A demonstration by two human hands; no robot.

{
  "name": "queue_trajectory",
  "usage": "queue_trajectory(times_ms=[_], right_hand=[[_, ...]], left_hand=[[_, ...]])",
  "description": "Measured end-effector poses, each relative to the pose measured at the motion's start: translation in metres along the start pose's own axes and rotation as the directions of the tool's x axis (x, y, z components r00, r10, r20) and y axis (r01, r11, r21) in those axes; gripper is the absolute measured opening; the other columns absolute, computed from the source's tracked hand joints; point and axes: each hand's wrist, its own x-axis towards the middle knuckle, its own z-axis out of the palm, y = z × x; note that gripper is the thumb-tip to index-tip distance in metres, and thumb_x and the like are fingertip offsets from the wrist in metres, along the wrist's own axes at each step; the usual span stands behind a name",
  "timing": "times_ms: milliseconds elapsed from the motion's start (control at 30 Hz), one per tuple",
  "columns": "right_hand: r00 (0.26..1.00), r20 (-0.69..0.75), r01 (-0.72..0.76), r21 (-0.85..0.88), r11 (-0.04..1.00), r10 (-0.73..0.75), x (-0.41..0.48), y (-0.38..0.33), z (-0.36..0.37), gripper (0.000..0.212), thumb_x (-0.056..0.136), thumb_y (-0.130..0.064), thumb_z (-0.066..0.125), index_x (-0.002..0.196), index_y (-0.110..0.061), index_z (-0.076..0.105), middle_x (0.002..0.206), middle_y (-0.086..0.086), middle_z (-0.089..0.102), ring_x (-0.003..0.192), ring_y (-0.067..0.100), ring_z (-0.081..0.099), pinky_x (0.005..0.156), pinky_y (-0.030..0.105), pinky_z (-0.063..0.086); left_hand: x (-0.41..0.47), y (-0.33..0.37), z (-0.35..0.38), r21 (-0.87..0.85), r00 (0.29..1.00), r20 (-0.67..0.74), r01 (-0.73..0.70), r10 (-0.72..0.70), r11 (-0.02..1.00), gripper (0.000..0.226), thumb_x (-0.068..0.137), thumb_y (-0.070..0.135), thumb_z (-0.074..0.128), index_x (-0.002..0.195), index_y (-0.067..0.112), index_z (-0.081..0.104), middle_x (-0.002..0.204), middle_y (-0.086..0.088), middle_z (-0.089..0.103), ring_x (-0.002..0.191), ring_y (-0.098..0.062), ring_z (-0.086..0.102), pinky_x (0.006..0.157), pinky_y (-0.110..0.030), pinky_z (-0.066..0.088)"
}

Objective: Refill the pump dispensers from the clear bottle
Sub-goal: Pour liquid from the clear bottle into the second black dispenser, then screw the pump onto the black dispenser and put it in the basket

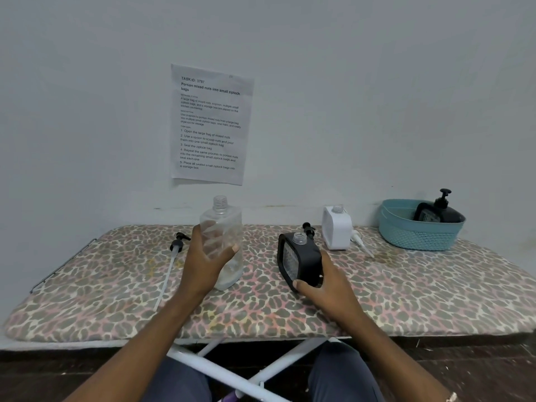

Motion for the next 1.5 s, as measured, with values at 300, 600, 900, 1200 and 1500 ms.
queue_trajectory(times_ms=[300, 600, 900, 1200, 1500], right_hand=[[1.0, 0.02, -0.01, -0.019, 1.0, 0.011, -0.002, -0.005, -0.003, 0.072, 0.087, -0.033, 0.08, 0.148, -0.033, 0.042, 0.117, -0.022, 0.061, 0.09, -0.022, 0.056, 0.066, 0.001, 0.045], [1.0, 0.019, -0.013, -0.018, 1.0, 0.013, -0.006, -0.013, 0.0, 0.073, 0.087, -0.035, 0.082, 0.147, -0.035, 0.04, 0.116, -0.019, 0.061, 0.085, -0.018, 0.059, 0.059, 0.004, 0.047], [0.999, -0.032, 0.015, 0.001, 1.0, -0.015, -0.011, -0.019, 0.016, 0.079, 0.078, -0.051, 0.086, 0.14, -0.045, 0.038, 0.114, -0.021, 0.064, 0.099, 0.003, 0.068, 0.078, 0.034, 0.064], [0.999, 0.005, 0.039, 0.01, 0.999, -0.039, -0.013, -0.021, 0.018, 0.064, 0.088, -0.045, 0.079, 0.138, -0.044, 0.04, 0.116, -0.024, 0.063, 0.099, -0.011, 0.065, 0.076, 0.009, 0.051], [0.998, 0.029, 0.053, 0.003, 0.999, -0.053, -0.015, -0.02, 0.016, 0.05, 0.097, -0.01, 0.061, 0.142, -0.027, 0.047, 0.111, -0.025, 0.064, 0.096, -0.015, 0.064, 0.071, 0.007, 0.05]], left_hand=[[-0.007, 0.0, -0.009, -0.009, 0.999, -0.019, 0.04, -0.04, 0.999, 0.109, 0.065, 0.064, 0.09, 0.154, 0.039, 0.032, 0.151, 0.01, 0.045, 0.141, -0.012, 0.045, 0.116, -0.04, 0.041], [-0.031, 0.049, -0.005, 0.234, 0.916, -0.229, -0.278, 0.331, 0.932, 0.092, 0.08, 0.061, 0.076, 0.154, 0.029, 0.032, 0.147, 0.015, 0.031, 0.145, -0.02, 0.033, 0.117, -0.048, 0.039], [-0.055, 0.084, 0.033, 0.168, 0.868, -0.021, -0.486, 0.496, 0.857, 0.06, 0.088, 0.028, 0.085, 0.135, 0.016, 0.05, 0.121, -0.001, 0.053, 0.106, -0.02, 0.061, 0.085, -0.032, 0.054], [-0.055, 0.013, 0.063, 0.185, 0.984, 0.164, -0.107, 0.077, 0.977, 0.074, 0.082, 0.066, 0.076, 0.143, 0.042, 0.041, 0.141, 0.017, 0.051, 0.126, 0.002, 0.055, 0.106, -0.036, 0.054], [-0.051, 0.0, 0.072, 0.156, 0.959, 0.283, -0.027, -0.018, 0.987, 0.098, 0.075, 0.068, 0.083, 0.154, 0.037, 0.035, 0.147, 0.01, 0.055, 0.129, -0.002, 0.058, 0.098, -0.015, 0.051]])
